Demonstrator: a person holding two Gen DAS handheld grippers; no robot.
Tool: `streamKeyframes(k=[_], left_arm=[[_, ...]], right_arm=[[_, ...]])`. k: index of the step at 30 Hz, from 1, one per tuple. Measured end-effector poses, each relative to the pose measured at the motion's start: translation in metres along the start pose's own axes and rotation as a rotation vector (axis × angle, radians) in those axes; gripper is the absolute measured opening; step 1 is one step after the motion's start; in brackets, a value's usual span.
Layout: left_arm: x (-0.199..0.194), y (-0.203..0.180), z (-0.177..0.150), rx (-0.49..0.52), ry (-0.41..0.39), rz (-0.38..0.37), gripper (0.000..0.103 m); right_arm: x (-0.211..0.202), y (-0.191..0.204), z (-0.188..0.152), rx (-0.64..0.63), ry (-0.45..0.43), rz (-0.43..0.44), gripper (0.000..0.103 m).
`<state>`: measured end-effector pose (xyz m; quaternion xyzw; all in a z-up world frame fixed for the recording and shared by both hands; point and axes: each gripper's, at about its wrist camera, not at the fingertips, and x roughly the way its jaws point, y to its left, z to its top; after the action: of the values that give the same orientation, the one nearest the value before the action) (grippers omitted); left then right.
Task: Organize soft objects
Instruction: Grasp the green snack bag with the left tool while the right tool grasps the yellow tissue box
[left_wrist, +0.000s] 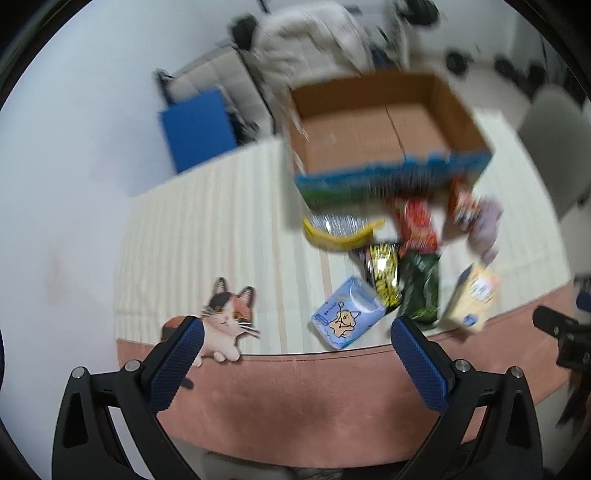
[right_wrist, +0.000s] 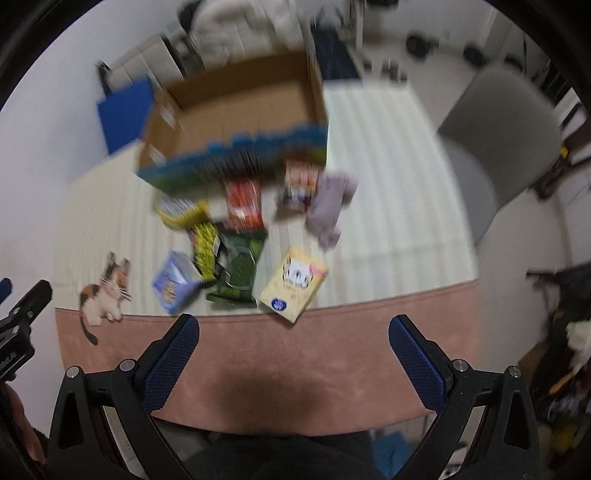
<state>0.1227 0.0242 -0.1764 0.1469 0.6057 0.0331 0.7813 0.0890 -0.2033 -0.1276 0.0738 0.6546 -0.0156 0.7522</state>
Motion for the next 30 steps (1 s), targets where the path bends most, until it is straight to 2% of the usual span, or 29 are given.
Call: streamKeyframes(k=[4,7,12,14,19,23,26,29,30], left_arm=[[0.085,-0.026,0.003,0.145,0.110,0.002,0.103],[0.126,-0.038,0.001,0.204,0.197,0.004,0.102],[0.134,-0.042,0.000,0.088,0.253,-0.159,0.102],[0.134,-0.047,0.003,0.054,0.267,-0.186,0.102],[0.134,-0.070,0.019,-0.004,0.299,-0.285,0.099],[0.139,-0.099,0.036,-0.024,0.317,-0.362,0.092],[0.153,-0.127,0.043,-0.025,0.372,-0.396,0.081],[0.172,-0.152,0.043,-0.012,0.425,-0.383,0.068],[0.179,-0.159,0.041,-0.004,0.440,-0.365,0.061]], right_arm=[[0.101,-0.008,0.008,0.060,0.155,-0.002,0.102],[0.150,-0.010,0.013,0.097,0.216,0.009,0.102],[0.199,-0.011,0.018,0.140,0.253,0.009,0.101],[0.217,-0.011,0.018,0.153,0.274,0.021,0.090],[0.238,-0.012,0.010,0.143,0.312,0.044,0.073],[0.224,-0.021,0.011,0.073,0.317,-0.008,0.070],[0.226,-0.037,0.006,0.033,0.338,-0.028,0.070],[0.230,-0.049,0.000,0.036,0.345,-0.009,0.070],[0.231,-0.052,-0.002,0.045,0.346,0.004,0.070]])
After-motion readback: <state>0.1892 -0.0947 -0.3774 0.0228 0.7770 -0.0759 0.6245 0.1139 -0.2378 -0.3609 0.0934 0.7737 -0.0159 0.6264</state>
